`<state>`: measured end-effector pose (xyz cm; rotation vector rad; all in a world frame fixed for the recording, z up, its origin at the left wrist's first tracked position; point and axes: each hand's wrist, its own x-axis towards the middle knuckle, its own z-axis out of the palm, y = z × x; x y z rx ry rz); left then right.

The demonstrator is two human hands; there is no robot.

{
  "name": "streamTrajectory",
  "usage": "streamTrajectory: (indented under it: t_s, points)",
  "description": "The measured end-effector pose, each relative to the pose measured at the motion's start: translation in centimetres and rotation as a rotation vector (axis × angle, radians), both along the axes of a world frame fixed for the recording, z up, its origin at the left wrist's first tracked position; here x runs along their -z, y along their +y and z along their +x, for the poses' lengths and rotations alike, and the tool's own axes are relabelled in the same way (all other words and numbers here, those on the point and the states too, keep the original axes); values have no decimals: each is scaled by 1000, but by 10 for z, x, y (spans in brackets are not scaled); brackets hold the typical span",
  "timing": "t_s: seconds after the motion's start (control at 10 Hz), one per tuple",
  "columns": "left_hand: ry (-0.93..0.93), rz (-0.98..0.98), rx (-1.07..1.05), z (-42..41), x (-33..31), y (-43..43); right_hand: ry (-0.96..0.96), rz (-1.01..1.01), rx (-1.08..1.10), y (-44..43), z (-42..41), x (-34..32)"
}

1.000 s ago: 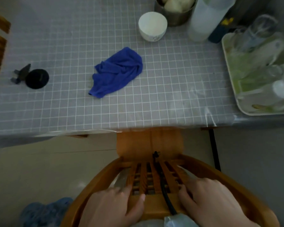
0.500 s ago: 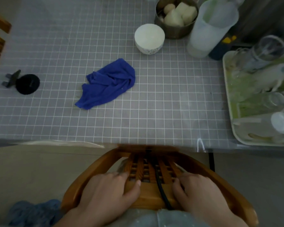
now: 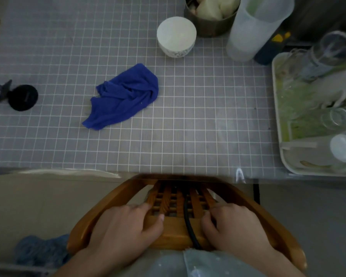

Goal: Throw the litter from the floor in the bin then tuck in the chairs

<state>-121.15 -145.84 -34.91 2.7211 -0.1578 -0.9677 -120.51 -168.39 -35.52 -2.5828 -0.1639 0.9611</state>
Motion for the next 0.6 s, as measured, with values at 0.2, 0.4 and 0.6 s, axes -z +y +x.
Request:
streamTrajectory:
  t_s: [0.2,0.4,0.6]
  points:
    - [10,18,25,3,-2,0,-50,-2,14,4,-1,0]
    - [13,13,52,4,-2,0,-63,-1,12,5,-3,-1]
    - [-169,81,145,-8,7,3,-222,-77,49,12,-14,-9]
